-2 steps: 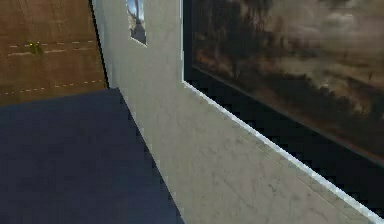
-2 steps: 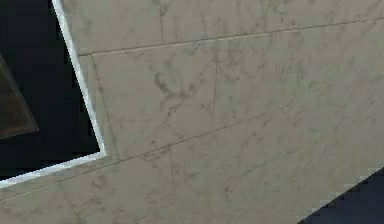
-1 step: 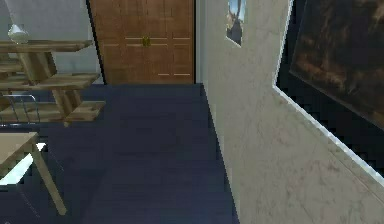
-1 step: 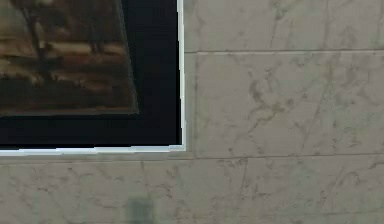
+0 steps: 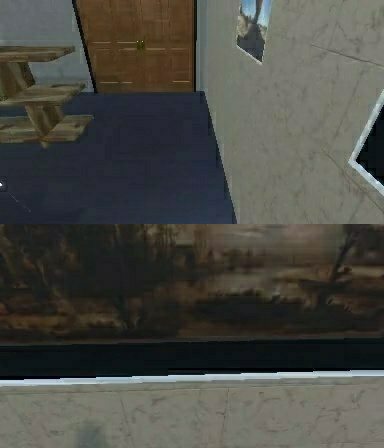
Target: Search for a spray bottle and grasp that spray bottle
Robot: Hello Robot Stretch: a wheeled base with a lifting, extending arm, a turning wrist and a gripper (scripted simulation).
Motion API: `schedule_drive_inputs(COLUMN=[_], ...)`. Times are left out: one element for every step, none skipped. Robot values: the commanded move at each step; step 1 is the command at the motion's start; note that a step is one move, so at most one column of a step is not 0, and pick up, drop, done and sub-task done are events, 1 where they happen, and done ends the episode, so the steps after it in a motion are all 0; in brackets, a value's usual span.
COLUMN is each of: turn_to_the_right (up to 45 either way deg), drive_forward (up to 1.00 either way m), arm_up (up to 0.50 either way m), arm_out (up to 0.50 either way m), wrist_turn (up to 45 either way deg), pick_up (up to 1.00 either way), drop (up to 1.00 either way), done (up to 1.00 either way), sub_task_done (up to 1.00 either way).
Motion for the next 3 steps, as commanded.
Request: schedule_drive_inputs(turn_to_the_right=[-45.0,-18.0,0.0], drive_forward=[0.0,0.0,0.3], arm_up=[0.0,0.0,0.0], arm_out=[0.0,0.0,0.0], wrist_turn=[0.0,0.0,0.0], pick_up=[0.0,0.0,0.0], drop=[0.0,0.0,0.0], done=[0.0,0.0,0.0], sub_task_done=[0.0,0.0,0.0])
